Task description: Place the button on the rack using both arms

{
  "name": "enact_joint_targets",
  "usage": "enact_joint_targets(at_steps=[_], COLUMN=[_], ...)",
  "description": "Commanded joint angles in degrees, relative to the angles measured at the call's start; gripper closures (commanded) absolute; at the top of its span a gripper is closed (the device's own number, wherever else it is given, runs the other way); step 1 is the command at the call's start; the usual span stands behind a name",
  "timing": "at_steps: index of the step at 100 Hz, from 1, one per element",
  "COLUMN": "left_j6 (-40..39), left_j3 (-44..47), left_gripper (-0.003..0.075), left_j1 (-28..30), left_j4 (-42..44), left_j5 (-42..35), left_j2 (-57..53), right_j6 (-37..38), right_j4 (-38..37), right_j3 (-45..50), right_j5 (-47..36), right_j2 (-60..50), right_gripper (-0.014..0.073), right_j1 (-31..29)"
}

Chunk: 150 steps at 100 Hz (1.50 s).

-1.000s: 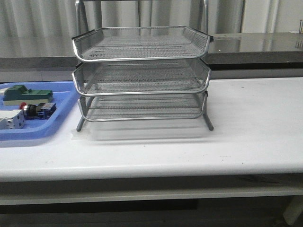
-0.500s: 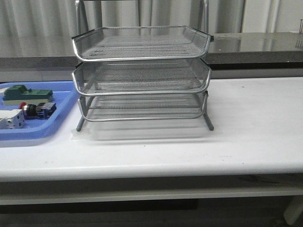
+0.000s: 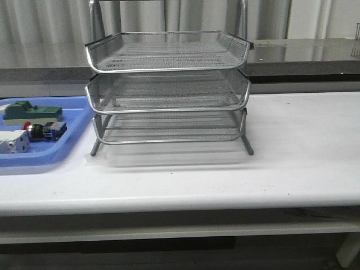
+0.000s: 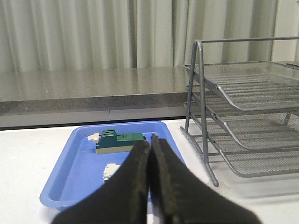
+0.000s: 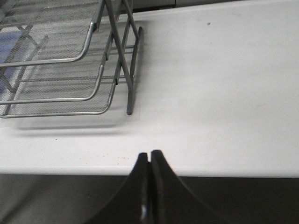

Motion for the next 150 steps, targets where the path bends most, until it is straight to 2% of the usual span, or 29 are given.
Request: enact_joint_targets(at_steps=[1, 15, 32, 39, 56, 63, 83, 109, 121, 131, 150], left_j6=[-0.65, -0.65, -0.65, -0.65, -0.65, -0.65, -0.65, -0.65, -0.65, -0.65, -0.65], left_j3=[2.71, 2.71, 2.71, 2.71, 2.71, 2.71, 2.71, 2.71, 2.71, 2.71, 2.71], left_gripper=[0.0741, 0.0741, 0.0741, 0.0741, 0.0741, 0.0741, 0.0741, 0.0741, 0.0741, 0.0741, 0.0741], left_j1=[0.14, 0.14, 0.14, 0.14, 0.14, 0.14, 0.14, 0.14, 0.14, 0.14, 0.14], left_j4=[-0.22, -0.22, -0.22, -0.22, -0.22, -0.22, -0.22, -0.22, -0.22, -0.22, -0.22], left_j5=[-4.68, -4.68, -4.68, -4.68, -4.68, -4.68, -4.68, -4.68, -4.68, -4.68, -4.68], left_j2=[-1.98, -1.98, -1.98, -1.98, -1.98, -1.98, -1.98, -1.98, -1.98, -1.98, -1.98], right_j6=[-0.23, -0.23, -0.23, -0.34, -6.04, -9.53, -23.34, -50.59, -61.61, -65.81, -66.17], right_j4=[3.81, 12.91, 22.11, 24.80, 30.68, 34.38, 51.02, 81.67, 93.13, 97.64, 98.32], right_j3=[-3.43, -3.43, -3.43, -3.43, -3.43, -3.43, -3.49, -3.49, -3.67, -5.24, -10.21], right_j5=[-3.64, -8.16, -8.74, -8.29, -8.10, -8.30, -9.58, -5.92, -3.30, 0.64, 5.32], right_j2=[4.68, 10.92, 17.53, 19.92, 24.87, 26.50, 31.59, 40.12, 44.26, 48.10, 54.52], right_gripper=[0.0663, 0.0663, 0.0633, 0.0563, 0.0298, 0.0251, 0.0252, 0.0252, 0.0252, 0.0252, 0.0252], right_j1=[-0.37, -0.37, -0.37, -0.37, 0.45, 1.30, 2.60, 2.60, 2.60, 2.60, 2.60])
